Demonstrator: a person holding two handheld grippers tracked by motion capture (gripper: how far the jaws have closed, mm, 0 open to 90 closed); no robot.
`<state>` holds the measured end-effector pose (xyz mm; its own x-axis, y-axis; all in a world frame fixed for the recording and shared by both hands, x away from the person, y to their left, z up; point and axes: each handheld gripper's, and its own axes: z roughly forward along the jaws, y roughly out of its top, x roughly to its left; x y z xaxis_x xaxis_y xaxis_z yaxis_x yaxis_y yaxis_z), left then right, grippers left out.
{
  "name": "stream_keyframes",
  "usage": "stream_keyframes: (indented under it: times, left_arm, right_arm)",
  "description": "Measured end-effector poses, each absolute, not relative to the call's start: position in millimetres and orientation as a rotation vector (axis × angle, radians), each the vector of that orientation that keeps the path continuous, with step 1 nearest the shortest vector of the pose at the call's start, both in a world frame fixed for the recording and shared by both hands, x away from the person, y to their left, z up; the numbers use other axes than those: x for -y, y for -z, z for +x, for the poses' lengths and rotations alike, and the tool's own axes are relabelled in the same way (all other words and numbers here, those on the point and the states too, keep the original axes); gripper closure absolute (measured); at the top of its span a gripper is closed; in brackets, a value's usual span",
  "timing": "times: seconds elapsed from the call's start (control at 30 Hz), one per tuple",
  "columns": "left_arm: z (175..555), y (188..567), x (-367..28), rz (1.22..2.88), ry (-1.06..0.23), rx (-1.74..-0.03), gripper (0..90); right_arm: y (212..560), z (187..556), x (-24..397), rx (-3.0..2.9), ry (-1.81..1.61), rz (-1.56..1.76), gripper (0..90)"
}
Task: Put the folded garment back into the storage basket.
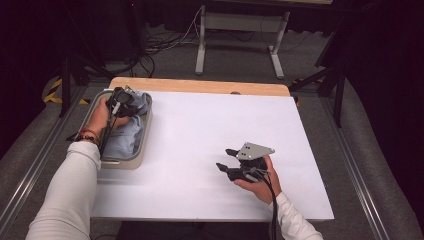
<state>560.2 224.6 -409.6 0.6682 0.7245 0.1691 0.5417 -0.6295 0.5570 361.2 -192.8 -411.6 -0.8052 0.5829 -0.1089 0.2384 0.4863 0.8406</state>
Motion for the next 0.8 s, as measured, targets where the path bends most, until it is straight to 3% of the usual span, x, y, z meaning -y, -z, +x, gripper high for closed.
stream_keyframes:
  times: [0.33, 0.47, 0.53, 0.8]
  left_arm:
    - [561, 415, -223, 2.431, -0.500, -0.987, 84.0]
    - [559, 413, -224, 2.406, -0.522, -1.012, 74.8]
    - [556, 410, -225, 2.390, -0.525, -0.991, 75.9]
    - [541, 396, -236, 2.291, -0.582, -0.994, 66.2]
  right_arm:
    - [417, 357, 206, -2.292, -1.241, 0.731, 42.2]
    - [415, 354, 210, -2.267, -1.244, 0.731, 40.7]
    - [413, 353, 213, -2.247, -1.251, 0.727, 40.4]
    - [409, 351, 224, -2.147, -1.288, 0.750, 39.6]
